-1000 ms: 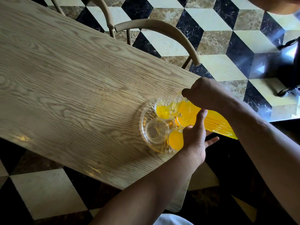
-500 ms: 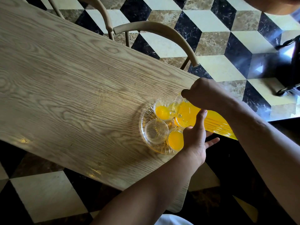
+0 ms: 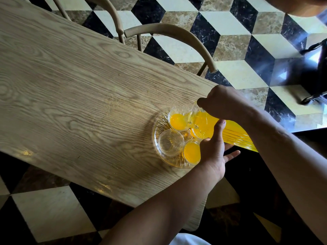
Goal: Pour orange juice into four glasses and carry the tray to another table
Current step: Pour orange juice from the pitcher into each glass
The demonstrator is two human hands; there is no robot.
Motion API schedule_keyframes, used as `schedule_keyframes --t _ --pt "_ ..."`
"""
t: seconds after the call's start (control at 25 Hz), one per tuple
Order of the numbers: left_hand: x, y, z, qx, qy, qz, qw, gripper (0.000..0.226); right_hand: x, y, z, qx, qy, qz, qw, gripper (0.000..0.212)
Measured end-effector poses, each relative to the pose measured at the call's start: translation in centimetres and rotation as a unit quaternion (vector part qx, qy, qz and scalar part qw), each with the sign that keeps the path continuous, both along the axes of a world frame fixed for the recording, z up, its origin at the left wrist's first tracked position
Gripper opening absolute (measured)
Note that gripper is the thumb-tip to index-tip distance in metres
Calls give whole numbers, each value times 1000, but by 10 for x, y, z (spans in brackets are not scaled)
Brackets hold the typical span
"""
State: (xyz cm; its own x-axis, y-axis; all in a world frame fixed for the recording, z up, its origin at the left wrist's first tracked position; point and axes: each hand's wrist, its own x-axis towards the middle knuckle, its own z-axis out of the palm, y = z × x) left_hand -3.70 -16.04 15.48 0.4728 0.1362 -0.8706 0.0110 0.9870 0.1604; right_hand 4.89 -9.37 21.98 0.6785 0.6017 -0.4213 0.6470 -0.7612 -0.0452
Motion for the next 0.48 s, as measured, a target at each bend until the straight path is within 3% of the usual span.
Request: schedule_keyframes --t 0.48 --pt "0 2 0 4 4 6 1000 47 -2 2 3 3 -7 -4 1000 43"
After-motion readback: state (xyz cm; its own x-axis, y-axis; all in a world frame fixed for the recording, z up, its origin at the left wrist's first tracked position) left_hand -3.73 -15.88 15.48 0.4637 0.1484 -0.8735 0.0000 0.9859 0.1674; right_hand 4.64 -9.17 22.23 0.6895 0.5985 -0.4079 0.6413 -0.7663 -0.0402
